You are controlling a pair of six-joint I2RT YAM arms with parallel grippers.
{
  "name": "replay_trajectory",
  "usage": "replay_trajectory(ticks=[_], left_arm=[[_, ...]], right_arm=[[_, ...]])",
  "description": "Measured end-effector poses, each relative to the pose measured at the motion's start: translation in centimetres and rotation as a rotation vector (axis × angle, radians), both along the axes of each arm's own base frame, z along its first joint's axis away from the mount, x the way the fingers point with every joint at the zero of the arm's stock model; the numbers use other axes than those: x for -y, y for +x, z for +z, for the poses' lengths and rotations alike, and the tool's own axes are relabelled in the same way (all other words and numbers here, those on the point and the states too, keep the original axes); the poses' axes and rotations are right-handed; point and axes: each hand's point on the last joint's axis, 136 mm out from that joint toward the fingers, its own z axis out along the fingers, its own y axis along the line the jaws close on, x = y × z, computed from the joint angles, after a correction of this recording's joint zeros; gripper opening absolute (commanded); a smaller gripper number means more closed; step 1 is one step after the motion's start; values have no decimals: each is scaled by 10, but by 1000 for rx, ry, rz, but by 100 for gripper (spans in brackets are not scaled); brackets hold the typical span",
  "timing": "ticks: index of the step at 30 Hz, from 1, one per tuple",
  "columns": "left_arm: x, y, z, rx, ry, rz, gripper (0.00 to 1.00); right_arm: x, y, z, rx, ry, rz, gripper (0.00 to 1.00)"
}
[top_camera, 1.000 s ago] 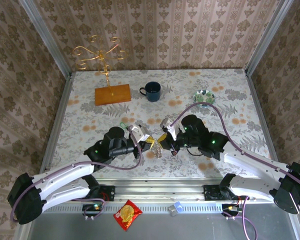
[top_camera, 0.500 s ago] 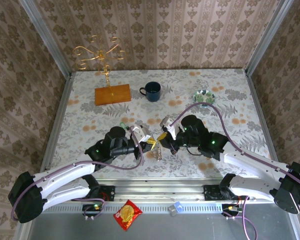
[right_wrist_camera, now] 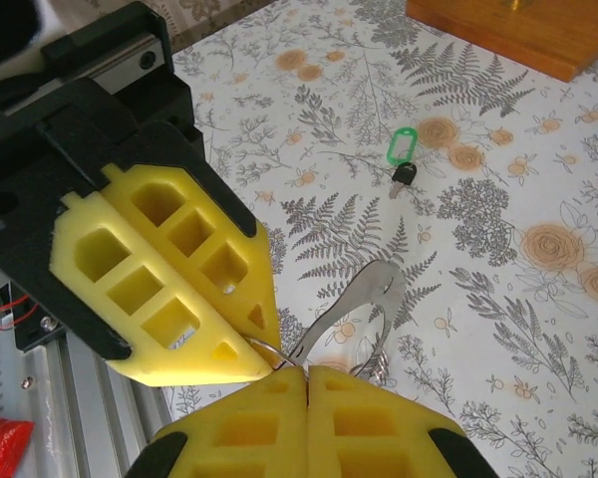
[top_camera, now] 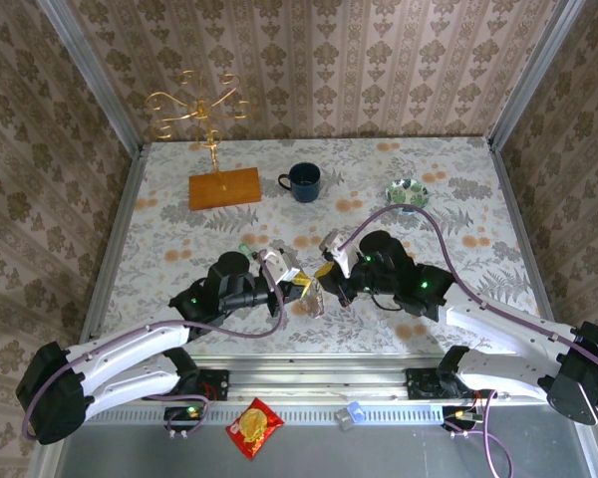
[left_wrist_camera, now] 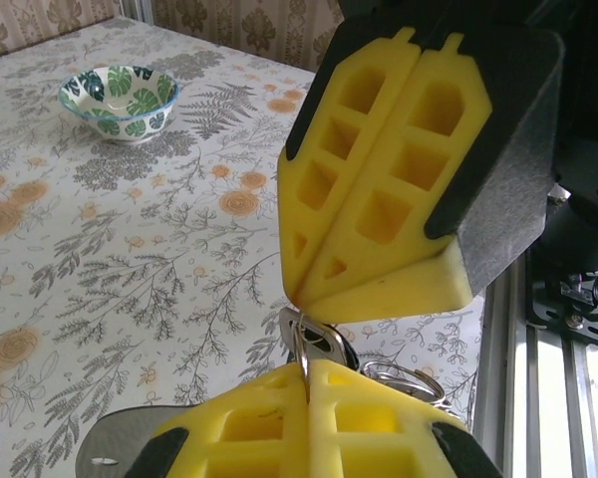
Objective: Put the keys on the keyring
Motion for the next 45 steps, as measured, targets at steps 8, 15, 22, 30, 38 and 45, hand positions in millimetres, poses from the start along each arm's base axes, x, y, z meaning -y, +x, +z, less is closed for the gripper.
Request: replay_trajectory(ticks=[8,15,22,30,38,45], left_arm=[[-2,-6,1,111,0,-16,0],[-5,-7,2,189,13,-9,0],[-5,-8,6,237,4,-5,0],[-5,-9,4,257,-21,-2,0],[-6,-10,1,244,-71,12,0],[-7,-15,0,212,-120,-4,0]], right_arm=[[-2,0,-6,-62,9,-20,0],[-3,-2,-7,-108,31,-17,8],[0,1,-9,-132,37,-35,29],[10,6,-4,-116,70,-45,45],[20,-15,-3,130,48,126,46],[11,-20,-6,218,38,243,38]])
